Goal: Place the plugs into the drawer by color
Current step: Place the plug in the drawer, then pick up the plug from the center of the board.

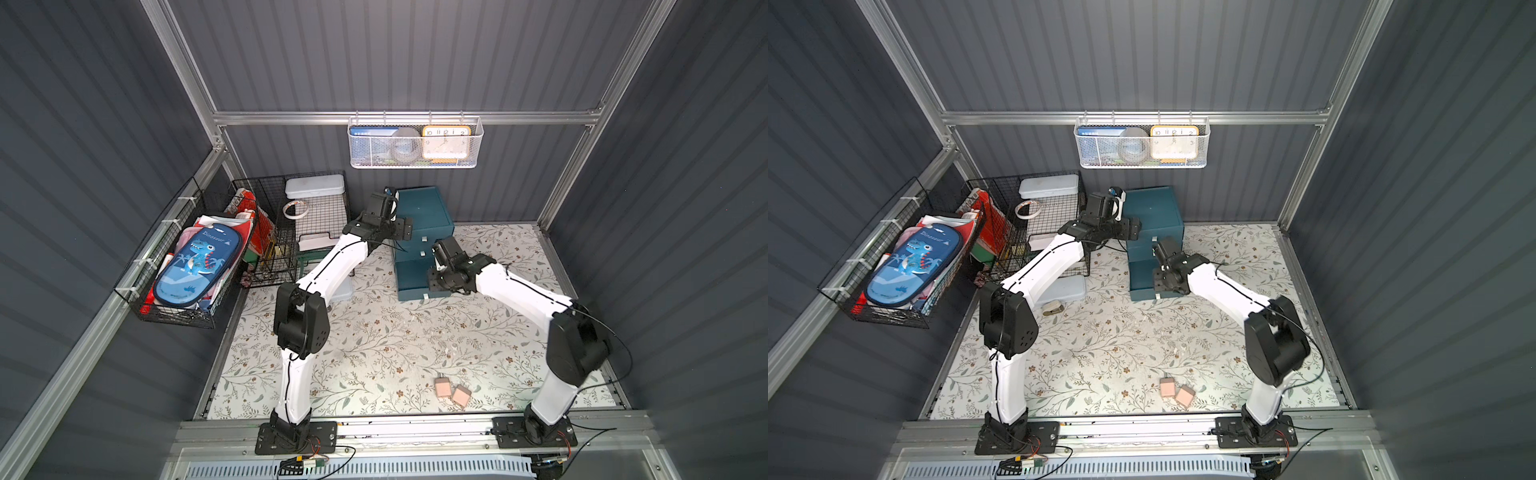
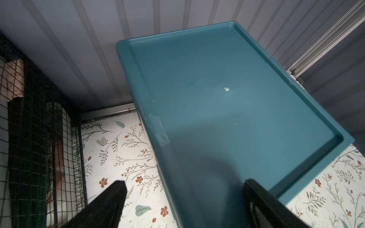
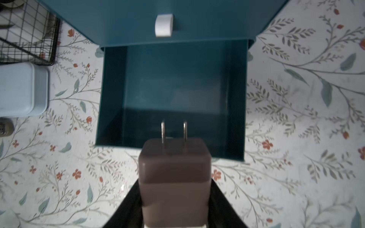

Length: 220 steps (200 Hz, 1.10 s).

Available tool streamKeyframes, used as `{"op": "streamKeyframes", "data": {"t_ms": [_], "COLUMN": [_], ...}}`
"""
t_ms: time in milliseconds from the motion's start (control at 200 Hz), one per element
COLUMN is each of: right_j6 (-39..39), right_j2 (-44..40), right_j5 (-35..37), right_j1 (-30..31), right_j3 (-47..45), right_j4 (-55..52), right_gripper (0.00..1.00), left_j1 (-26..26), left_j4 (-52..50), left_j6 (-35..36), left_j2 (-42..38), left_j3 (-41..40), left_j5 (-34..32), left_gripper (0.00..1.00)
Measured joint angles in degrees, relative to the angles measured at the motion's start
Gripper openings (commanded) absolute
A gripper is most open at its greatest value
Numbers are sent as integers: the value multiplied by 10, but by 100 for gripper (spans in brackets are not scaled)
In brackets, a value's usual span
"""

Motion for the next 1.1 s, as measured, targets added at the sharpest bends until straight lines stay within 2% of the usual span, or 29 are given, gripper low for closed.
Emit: {"op": "streamKeyframes", "data": {"t_ms": [115,465,635,715,961,1036,1101], "right_j6": [-17,-54,-65,-71,-78,-77,-68], "right_j2": [46,103,130,130,107,66,-1], "right_j5": [-14,-19,-19,-18,-20,-22,-11], "right_j1": [-17,-33,-44,-46,-46,-43,-32], "right_j3": [12,59,79,79,93,85,49], "right_j4": [-8,-16,-19,-24,-46,-60,-64], "right_gripper": [30,38,55,59,61,61,58], "left_j1": [-1,-3,-3,-3,-3,-3,-3], "left_j4": [-2,-2,-2,-2,-2,-2,-2], "left_j6": [0,0,0,0,0,0,0], "left_j2": [-5,-6,-6,-6,-6,-6,-6], "left_j3": [-6,-7,-7,-7,-7,-7,-7], "left_j5": [0,1,1,1,1,1,1], "left_gripper": [97,97,97,97,97,97,97]}}
